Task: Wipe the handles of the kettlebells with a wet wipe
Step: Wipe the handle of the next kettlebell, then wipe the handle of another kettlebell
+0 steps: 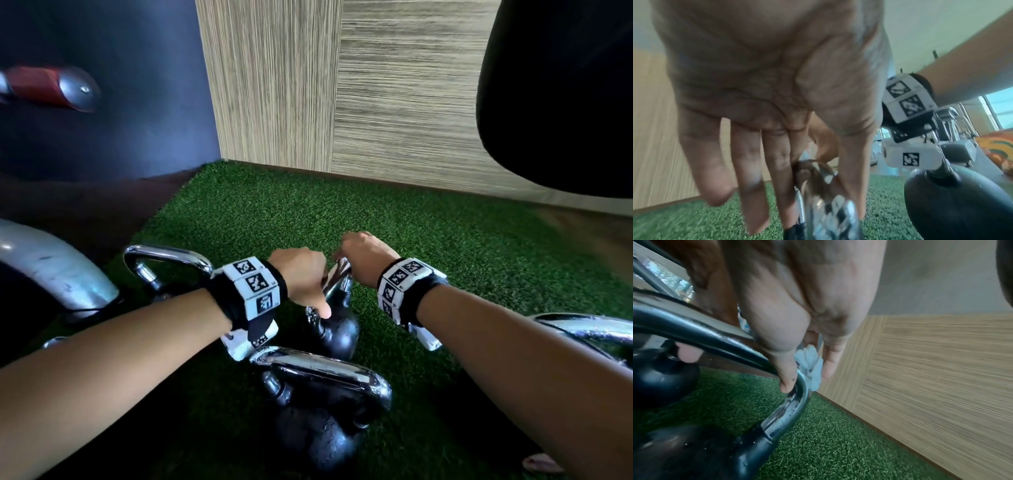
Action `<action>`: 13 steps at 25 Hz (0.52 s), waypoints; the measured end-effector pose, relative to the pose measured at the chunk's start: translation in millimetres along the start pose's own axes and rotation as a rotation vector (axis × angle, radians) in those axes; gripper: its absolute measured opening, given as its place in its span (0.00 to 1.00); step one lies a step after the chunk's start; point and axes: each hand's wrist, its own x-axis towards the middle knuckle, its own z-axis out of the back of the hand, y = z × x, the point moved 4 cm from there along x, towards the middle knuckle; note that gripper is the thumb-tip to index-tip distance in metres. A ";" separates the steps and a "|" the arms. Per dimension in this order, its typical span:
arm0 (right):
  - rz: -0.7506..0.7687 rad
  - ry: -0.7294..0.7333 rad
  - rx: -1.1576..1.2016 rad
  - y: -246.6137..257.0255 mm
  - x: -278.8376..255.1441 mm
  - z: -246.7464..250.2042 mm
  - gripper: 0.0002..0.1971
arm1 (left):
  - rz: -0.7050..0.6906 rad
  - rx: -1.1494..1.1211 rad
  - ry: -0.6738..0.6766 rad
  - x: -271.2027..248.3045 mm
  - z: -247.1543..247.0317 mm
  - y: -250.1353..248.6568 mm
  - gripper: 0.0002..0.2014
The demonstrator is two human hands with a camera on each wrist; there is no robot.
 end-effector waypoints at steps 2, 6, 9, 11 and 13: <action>-0.054 -0.004 -0.035 0.3 -9.6 1.7 0.12 | 0.011 0.062 0.049 2.6 6.5 9.0 0.24; -0.206 0.050 -0.072 4.4 -33.0 4.1 0.06 | -0.104 0.113 -0.060 9.3 14.5 36.8 0.33; -0.271 0.092 -0.089 8.3 -37.6 2.5 0.07 | -0.166 0.068 -0.122 11.4 9.1 46.3 0.31; -0.302 0.096 -0.109 12.0 -39.6 2.4 0.07 | -0.194 -0.002 -0.144 10.6 1.3 46.5 0.31; -0.302 0.101 -0.106 18.0 -43.5 5.3 0.07 | -0.216 -0.023 -0.149 3.7 -3.1 43.7 0.34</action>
